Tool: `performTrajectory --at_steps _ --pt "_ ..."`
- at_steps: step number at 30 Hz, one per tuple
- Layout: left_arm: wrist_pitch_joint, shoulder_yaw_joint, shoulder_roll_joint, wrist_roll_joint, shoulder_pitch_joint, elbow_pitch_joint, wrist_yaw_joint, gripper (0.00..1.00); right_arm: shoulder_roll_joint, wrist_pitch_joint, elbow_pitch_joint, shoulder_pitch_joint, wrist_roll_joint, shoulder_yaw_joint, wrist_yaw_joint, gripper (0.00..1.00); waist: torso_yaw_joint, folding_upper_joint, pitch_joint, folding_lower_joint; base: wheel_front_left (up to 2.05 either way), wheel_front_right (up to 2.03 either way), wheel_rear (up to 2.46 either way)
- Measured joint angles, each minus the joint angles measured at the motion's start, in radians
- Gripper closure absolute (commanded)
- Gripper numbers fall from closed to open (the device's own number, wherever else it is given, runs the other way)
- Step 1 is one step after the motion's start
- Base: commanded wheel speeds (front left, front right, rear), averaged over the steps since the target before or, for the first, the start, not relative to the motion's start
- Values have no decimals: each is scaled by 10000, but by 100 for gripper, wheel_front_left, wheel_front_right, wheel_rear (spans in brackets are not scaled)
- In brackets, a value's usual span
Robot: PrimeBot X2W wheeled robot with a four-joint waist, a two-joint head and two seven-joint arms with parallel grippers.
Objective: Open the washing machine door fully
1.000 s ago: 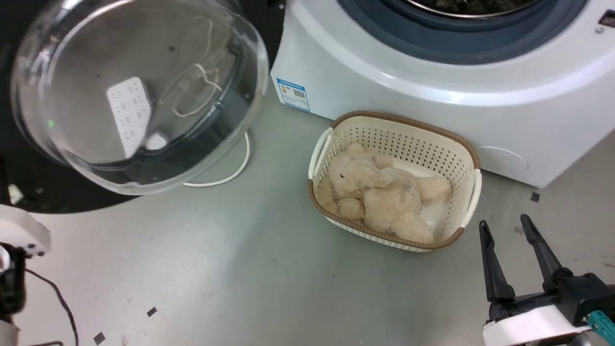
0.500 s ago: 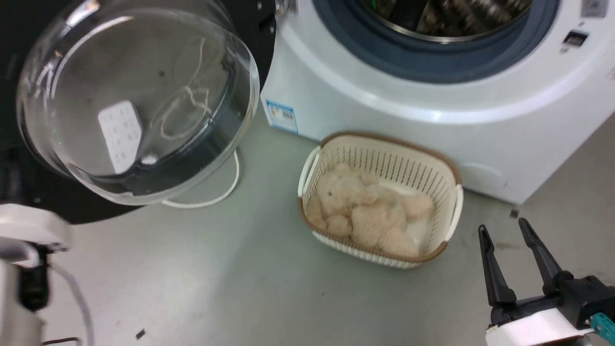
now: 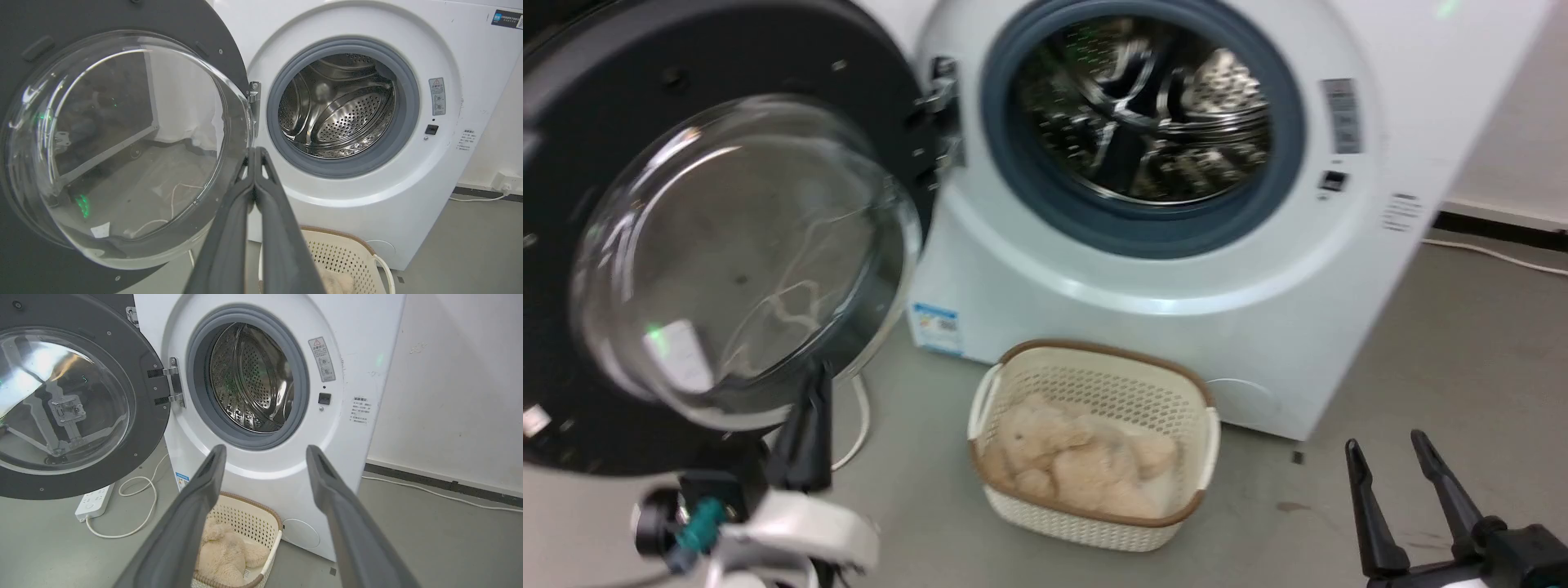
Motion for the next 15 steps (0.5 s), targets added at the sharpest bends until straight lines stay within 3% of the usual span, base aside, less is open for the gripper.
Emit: performTrajectory --at_steps 2,3,4,5,15 --pt "-4 -128 -132 119 362 -81 167 100 -2 -8 -10 76 90 84 0 0 -277 0 -108 1 0 0 0" --pt "-15 -194 -188 165 532 -123 249 85 2 -15 -15 87 94 119 0 0 -417 0 -154 1 0 0 0" --pt "-33 -245 -228 230 704 -157 311 51 2 -29 -21 96 96 130 0 0 -559 0 -198 1 0 0 0" --pt "-50 -305 -272 299 857 -192 385 0 0 -36 -31 105 96 138 0 0 -691 0 -237 1 0 0 0" --pt "-293 -1034 -884 903 1735 -205 769 0 0 -40 40 239 96 244 0 0 -1688 0 -428 3 0 0 0"
